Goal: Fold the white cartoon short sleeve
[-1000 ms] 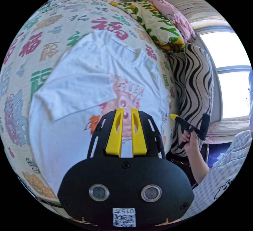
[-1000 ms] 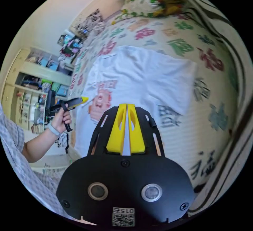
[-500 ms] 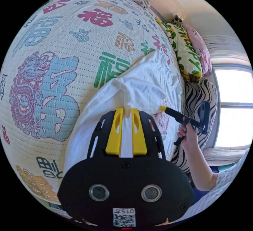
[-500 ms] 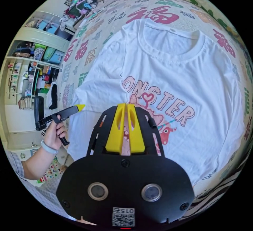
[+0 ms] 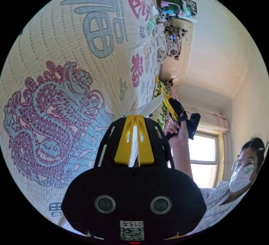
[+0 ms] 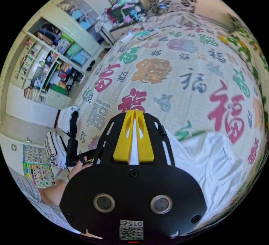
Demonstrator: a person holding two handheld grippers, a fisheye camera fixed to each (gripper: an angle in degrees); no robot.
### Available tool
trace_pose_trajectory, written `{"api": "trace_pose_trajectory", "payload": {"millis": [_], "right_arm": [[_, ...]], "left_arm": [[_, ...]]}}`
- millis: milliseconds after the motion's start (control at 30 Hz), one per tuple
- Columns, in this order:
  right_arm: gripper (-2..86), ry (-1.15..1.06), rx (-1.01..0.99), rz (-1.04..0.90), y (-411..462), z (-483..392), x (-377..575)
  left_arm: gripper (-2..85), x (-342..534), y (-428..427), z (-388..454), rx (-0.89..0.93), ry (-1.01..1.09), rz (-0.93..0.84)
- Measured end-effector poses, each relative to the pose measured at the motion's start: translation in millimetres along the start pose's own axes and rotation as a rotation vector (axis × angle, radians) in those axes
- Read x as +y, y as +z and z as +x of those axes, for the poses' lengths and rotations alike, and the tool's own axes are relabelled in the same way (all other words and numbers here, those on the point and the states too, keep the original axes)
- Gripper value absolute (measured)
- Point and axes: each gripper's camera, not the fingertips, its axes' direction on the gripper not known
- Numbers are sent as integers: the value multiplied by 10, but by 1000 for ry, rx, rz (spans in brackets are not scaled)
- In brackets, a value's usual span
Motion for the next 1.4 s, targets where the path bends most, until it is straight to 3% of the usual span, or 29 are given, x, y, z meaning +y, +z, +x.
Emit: {"api": "trace_pose_trajectory", "payload": {"millis": [133, 200, 433, 567, 633, 733, 800, 867, 933, 1000, 1067, 1167, 1267, 1333, 1400], "right_arm": [[-4, -122, 92, -245, 709, -539, -508], [-4, -254, 225, -408, 1090, -931, -639], [-5, -670, 625, -697, 1684, -1925, -667], [-8, -757, 674, -592, 1601, -2359, -676], [-9, -711, 584, -556, 1517, -2468, -643], [-9, -630, 252, -418, 1197, -2535, -379], [-7, -547, 29, -239, 816, -2442, 89], [-6, -467, -48, -70, 494, -2326, 624], [-6, -388, -34, 98, 175, -2248, 1259], [-6, -274, 95, 243, -192, -2243, 2126], [-5, -164, 250, 259, -411, -2298, 2687], [-5, -36, 473, 244, -720, -2444, 3402], [-5, -1, 647, 283, -831, -2535, 3898], [-5, 41, 690, 304, -742, -2480, 4141], [-6, 74, 629, 130, -450, -2266, 4363]], "left_arm": [[-7, -45, -90, -270, 62, -122, 3], [-7, -27, -162, -306, 97, -126, 1], [-6, 166, -371, -308, 130, -130, -2], [-6, 411, -629, -314, 124, -119, 64], [-5, 541, -743, -301, 119, -98, 72], [-3, 814, -948, -169, 48, 15, 43], [-3, 1120, -1077, 28, -110, 166, -29], [-5, 1432, -1151, 215, -266, 291, -62], [-7, 1809, -1168, 490, -442, 448, -88], [-8, 2436, -1032, 1040, -723, 764, -104], [-8, 2939, -879, 1393, -843, 994, -66], [-7, 3567, -571, 1657, -869, 1202, -39], [-6, 3836, -104, 1526, -852, 1180, -126], [-5, 3935, 243, 1369, -761, 1172, -287], [-5, 4156, 611, 1309, -703, 1167, -339]]}}
